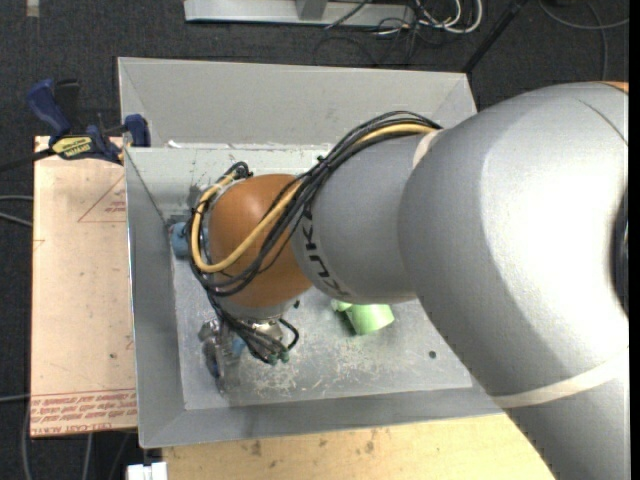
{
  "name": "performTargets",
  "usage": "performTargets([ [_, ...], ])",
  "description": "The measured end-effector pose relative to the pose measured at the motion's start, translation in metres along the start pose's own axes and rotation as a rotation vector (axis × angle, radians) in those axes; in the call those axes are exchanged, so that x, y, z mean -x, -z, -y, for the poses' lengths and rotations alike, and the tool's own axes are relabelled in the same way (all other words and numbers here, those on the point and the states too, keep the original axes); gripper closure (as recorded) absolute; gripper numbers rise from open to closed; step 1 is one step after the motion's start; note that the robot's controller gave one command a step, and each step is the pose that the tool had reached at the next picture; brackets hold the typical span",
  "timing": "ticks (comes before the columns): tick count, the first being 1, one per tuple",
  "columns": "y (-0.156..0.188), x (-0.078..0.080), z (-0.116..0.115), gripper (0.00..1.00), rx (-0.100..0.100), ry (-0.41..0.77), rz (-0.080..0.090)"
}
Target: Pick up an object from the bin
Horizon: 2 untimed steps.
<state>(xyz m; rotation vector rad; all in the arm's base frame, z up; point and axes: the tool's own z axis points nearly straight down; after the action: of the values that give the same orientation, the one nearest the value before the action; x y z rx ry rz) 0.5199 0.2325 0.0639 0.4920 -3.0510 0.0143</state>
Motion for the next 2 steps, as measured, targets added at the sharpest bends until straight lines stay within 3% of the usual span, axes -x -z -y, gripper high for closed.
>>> performTargets([
  [1,0.053,-0.053,0.059,1.00,-0.014,0.587,0.050],
  [2,0.202,-0.044,0.062,1.00,-0.016,0.545,0.063],
])
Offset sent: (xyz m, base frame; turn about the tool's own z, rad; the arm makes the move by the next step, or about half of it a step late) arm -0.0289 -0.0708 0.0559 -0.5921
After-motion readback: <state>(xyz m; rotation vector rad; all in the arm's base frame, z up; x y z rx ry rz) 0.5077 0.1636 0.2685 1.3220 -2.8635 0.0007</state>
